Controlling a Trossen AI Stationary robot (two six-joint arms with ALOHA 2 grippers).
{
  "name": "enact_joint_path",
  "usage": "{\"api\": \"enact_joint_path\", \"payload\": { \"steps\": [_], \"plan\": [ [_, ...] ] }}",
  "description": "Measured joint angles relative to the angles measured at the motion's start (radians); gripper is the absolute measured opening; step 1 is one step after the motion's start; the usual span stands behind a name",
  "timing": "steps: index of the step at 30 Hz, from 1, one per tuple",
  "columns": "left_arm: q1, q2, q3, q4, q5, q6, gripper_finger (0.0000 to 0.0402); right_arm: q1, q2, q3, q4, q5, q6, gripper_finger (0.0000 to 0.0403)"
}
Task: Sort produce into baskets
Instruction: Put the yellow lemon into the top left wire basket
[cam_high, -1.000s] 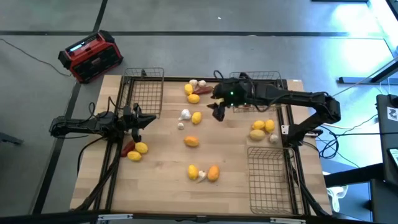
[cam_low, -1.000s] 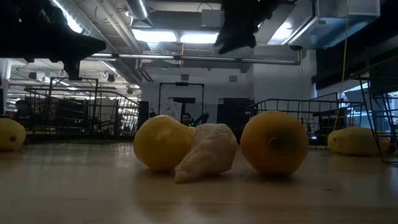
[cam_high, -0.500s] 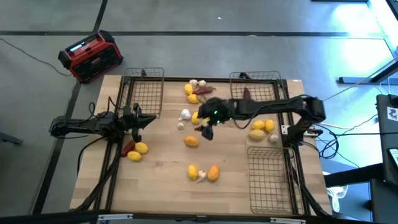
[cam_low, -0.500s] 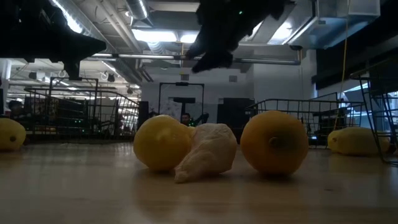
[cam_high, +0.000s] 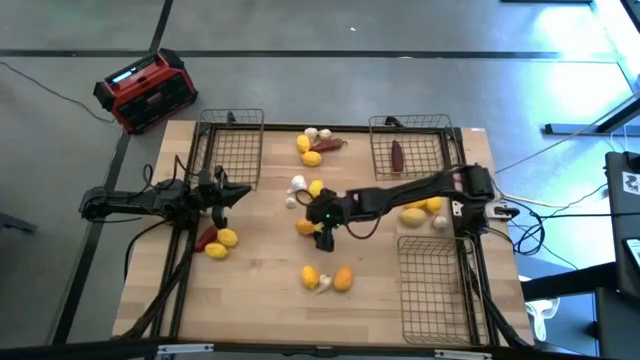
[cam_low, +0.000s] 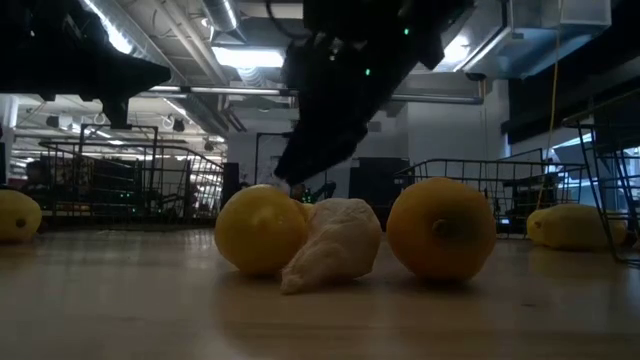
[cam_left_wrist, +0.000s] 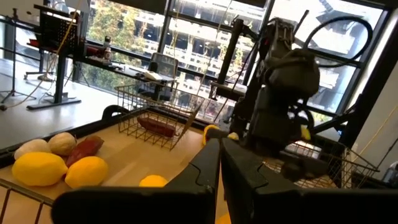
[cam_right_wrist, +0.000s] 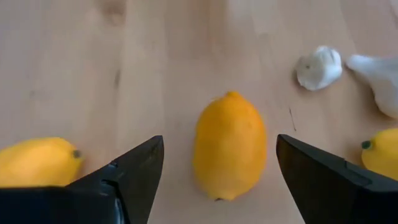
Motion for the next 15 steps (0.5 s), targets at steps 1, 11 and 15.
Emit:
{"api": "enact_joint_path", "payload": {
  "steps": [1, 11, 15],
  "plan": [
    [0.0, 0.0, 0.0, 0.0, 0.0, 0.0, 0.0013, 0.0, 0.01, 0.0, 0.007, 0.004, 0.001, 0.0308],
    [0.0, 0.0, 0.0, 0.0, 0.0, 0.0, 0.0013, -0.001, 0.102, 0.0, 0.072, -0.005, 0.004, 0.0308],
    [0.0, 0.0, 0.0, 0.0, 0.0, 0.0, 0.0013, -0.001, 0.11, 0.0, 0.068, -0.006, 0.004, 0.0293]
  ]
}}
